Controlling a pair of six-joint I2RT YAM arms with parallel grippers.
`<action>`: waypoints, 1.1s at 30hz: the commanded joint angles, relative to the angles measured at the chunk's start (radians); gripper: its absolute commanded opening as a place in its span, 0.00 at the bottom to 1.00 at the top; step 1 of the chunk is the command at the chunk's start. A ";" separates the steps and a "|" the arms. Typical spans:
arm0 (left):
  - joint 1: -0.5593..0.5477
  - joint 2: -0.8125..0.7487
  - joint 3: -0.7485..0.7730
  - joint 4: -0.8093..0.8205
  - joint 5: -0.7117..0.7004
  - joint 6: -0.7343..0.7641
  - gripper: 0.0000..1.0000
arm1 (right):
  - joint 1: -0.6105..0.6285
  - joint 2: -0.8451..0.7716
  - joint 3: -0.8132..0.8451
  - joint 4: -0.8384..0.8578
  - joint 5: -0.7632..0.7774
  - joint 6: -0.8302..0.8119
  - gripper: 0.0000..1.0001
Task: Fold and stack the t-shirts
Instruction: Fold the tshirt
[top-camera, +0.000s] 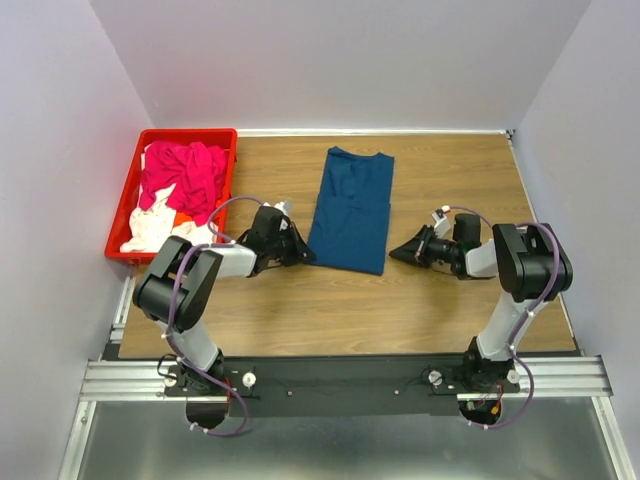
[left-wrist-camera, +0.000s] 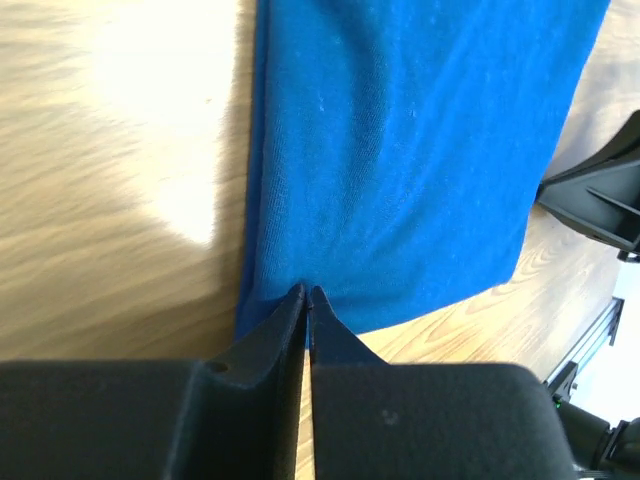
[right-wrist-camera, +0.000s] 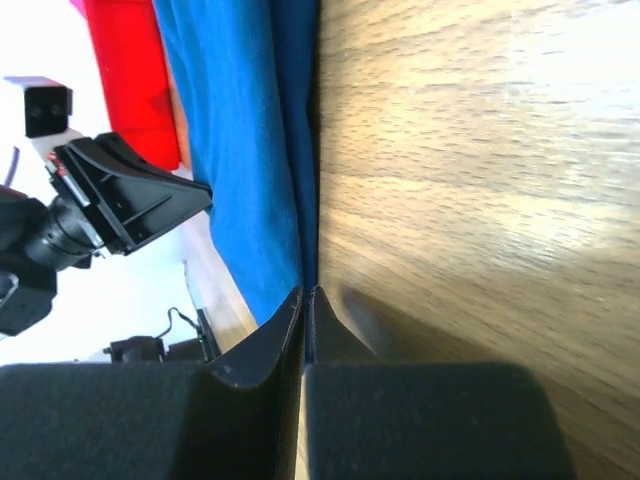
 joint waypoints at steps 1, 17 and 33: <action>0.000 -0.088 -0.037 -0.051 -0.030 0.002 0.13 | 0.019 -0.065 -0.007 0.054 -0.055 0.028 0.11; -0.043 -0.295 0.000 -0.146 -0.175 0.038 0.30 | 0.439 0.128 0.231 0.069 0.146 0.148 0.16; -0.060 -0.344 0.017 -0.258 -0.283 0.112 0.54 | 0.398 -0.071 0.197 -0.176 0.205 0.011 0.20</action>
